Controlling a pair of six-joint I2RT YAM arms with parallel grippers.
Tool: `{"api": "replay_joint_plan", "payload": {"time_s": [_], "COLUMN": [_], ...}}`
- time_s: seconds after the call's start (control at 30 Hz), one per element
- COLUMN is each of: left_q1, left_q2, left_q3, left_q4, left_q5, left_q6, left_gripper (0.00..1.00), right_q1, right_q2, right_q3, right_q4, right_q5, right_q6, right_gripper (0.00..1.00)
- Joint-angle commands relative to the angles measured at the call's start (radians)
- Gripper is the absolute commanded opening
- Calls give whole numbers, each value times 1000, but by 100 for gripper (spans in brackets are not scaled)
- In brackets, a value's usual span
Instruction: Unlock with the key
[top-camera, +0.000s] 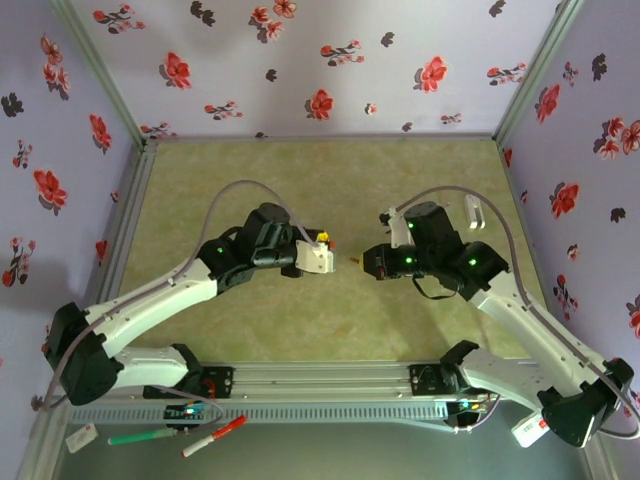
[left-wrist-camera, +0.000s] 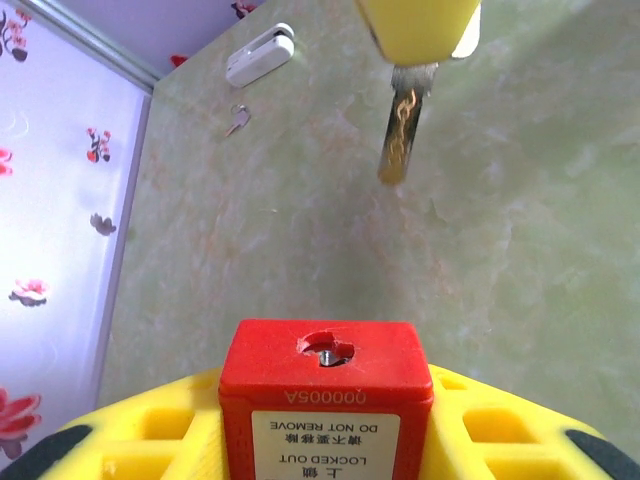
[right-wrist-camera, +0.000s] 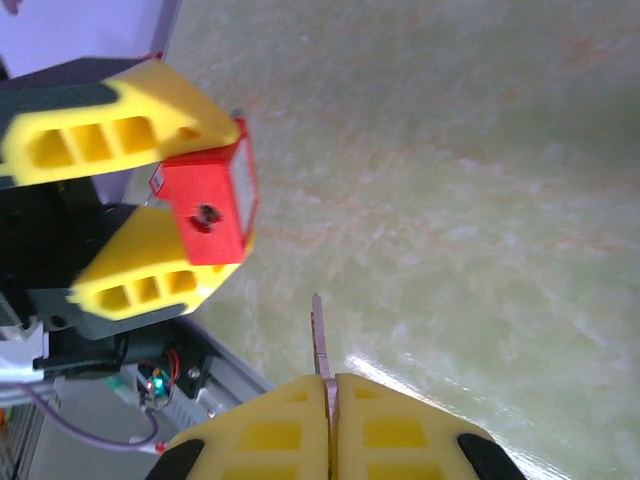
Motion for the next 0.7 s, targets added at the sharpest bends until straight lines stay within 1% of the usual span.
{"api": "replay_joint_plan", "payload": {"time_s": [0.0, 0.27, 0.67], "left_q1": [-31, -63, -67], "left_q2": [-16, -4, 31], "left_q3": [-12, -1, 15], "left_q4": [47, 42, 39], "left_q5": [-21, -21, -21], "left_q6": [91, 57, 16], "left_gripper": [16, 15, 14], "right_q1": [33, 36, 39], "right_q2": [16, -8, -29], "right_q3": [2, -38, -73], "right_q4": [44, 120, 174], "right_q5": [-17, -16, -50], "right_q6": [-7, 20, 54], "right_gripper": [0, 0, 0]}}
